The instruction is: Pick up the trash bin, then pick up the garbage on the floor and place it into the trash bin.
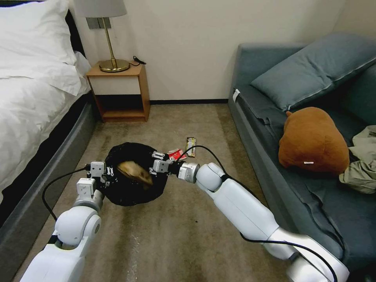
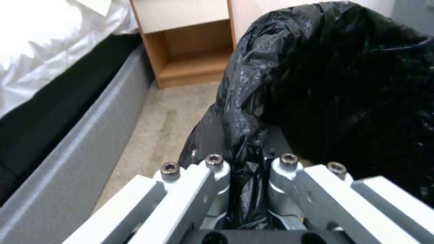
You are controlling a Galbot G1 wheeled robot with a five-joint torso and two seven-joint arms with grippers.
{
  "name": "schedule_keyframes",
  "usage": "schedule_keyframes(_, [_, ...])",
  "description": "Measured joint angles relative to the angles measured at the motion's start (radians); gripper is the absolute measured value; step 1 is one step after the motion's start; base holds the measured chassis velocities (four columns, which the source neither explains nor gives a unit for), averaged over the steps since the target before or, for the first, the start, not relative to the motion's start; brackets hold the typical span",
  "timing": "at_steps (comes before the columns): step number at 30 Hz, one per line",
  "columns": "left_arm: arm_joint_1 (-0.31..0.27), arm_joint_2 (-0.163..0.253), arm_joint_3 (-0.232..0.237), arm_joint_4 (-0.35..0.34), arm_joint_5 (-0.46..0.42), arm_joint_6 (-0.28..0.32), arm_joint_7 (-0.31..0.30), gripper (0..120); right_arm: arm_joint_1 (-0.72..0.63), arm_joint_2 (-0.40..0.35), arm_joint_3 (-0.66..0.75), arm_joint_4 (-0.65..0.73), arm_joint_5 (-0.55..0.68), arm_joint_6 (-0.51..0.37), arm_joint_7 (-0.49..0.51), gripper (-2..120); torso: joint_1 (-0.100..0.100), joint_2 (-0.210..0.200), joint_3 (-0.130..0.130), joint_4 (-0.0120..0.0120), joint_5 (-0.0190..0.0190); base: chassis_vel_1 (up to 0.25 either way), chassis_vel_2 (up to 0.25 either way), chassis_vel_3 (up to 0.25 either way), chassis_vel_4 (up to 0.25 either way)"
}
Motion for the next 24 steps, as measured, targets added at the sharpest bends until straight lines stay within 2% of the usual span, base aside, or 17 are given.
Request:
schedule_keyframes(1, [0.0, 0.0, 0.0, 0.0, 0.0, 0.0, 0.0, 5, 0.0, 0.0, 0.0, 0.0, 0.0, 0.0, 0.0, 59, 0.0, 0.0, 0.0, 0.0, 0.0, 0.0, 0.0, 0.0, 0.0])
schedule_keyframes(3, [-0.003, 0.007, -0.012, 0.005, -0.008, -0.011, 0.0, 5, -0.005, -0.01, -0.001, 0.019, 0.061, -0.029, 0.051, 69, 0.0, 0.0, 0.0, 0.0001, 0.0, 0.0, 0.0, 0.0, 0.0])
schedule_keyframes(4, [-0.003, 0.007, -0.012, 0.005, -0.008, -0.011, 0.0, 5, -0.005, -0.01, -0.001, 0.019, 0.061, -0.029, 0.051, 69, 0.0, 0.0, 0.0, 0.0001, 0.0, 0.0, 0.0, 0.0, 0.0])
schedule_keyframes(6, [-0.006, 0.017, -0.03, 0.009, -0.023, -0.014, 0.0, 5, -0.012, -0.024, 0.005, 0.027, 0.113, -0.068, 0.099, 80, 0.0, 0.0, 0.0, 0.0002, 0.0, 0.0, 0.0, 0.0, 0.0])
schedule_keyframes(7, [-0.006, 0.017, -0.03, 0.009, -0.023, -0.014, 0.0, 5, -0.012, -0.024, 0.005, 0.027, 0.113, -0.068, 0.099, 80, 0.0, 0.0, 0.0, 0.0002, 0.0, 0.0, 0.0, 0.0, 0.0])
schedule_keyframes(9, [-0.012, 0.026, -0.044, 0.016, -0.033, -0.016, -0.001, 5, -0.02, -0.042, 0.015, 0.027, 0.163, -0.112, 0.139, 90, 0.0, 0.0, 0.0, 0.0001, 0.0, 0.0, 0.0, 0.0, 0.0])
schedule_keyframes(10, [-0.012, 0.026, -0.044, 0.016, -0.033, -0.016, -0.001, 5, -0.02, -0.042, 0.015, 0.027, 0.163, -0.112, 0.139, 90, 0.0, 0.0, 0.0, 0.0001, 0.0, 0.0, 0.0, 0.0, 0.0])
schedule_keyframes(12, [-0.017, 0.034, -0.052, 0.023, -0.043, -0.017, -0.001, 5, -0.031, -0.061, 0.02, 0.02, 0.231, -0.175, 0.182, 98, 0.0, 0.0, 0.0, 0.0001, 0.0, 0.0, 0.0, 0.0, 0.0])
schedule_keyframes(13, [-0.017, 0.034, -0.052, 0.023, -0.043, -0.017, -0.001, 5, -0.031, -0.061, 0.02, 0.02, 0.231, -0.175, 0.182, 98, 0.0, 0.0, 0.0, 0.0001, 0.0, 0.0, 0.0, 0.0, 0.0])
schedule_keyframes(15, [-0.027, 0.047, -0.054, 0.038, -0.053, -0.018, -0.001, 5, -0.046, -0.085, 0.037, -0.005, 0.319, -0.255, 0.248, 100, 0.0, 0.0, 0.0, -0.0001, 0.0001, 0.0, 0.0, 0.0, 0.0])
schedule_keyframes(18, [-0.034, 0.052, -0.054, 0.046, -0.058, -0.018, -0.002, 5, -0.052, -0.093, 0.046, -0.021, 0.365, -0.291, 0.279, 100, 0.0, 0.0, 0.0, -0.0001, 0.0, 0.0, 0.0, 0.0, 0.0])
schedule_keyframes(23, [-0.052, 0.063, -0.054, 0.064, -0.075, -0.018, -0.004, 5, -0.078, -0.102, 0.077, -0.071, 0.539, -0.41, 0.383, 100, 0.0, 0.0, 0.0, -0.0001, 0.0001, 0.0, 0.0, 0.0, 0.0])
schedule_keyframes(24, [-0.052, 0.063, -0.054, 0.064, -0.075, -0.018, -0.004, 5, -0.078, -0.102, 0.077, -0.071, 0.539, -0.41, 0.383, 100, 0.0, 0.0, 0.0, -0.0001, 0.0001, 0.0, 0.0, 0.0, 0.0])
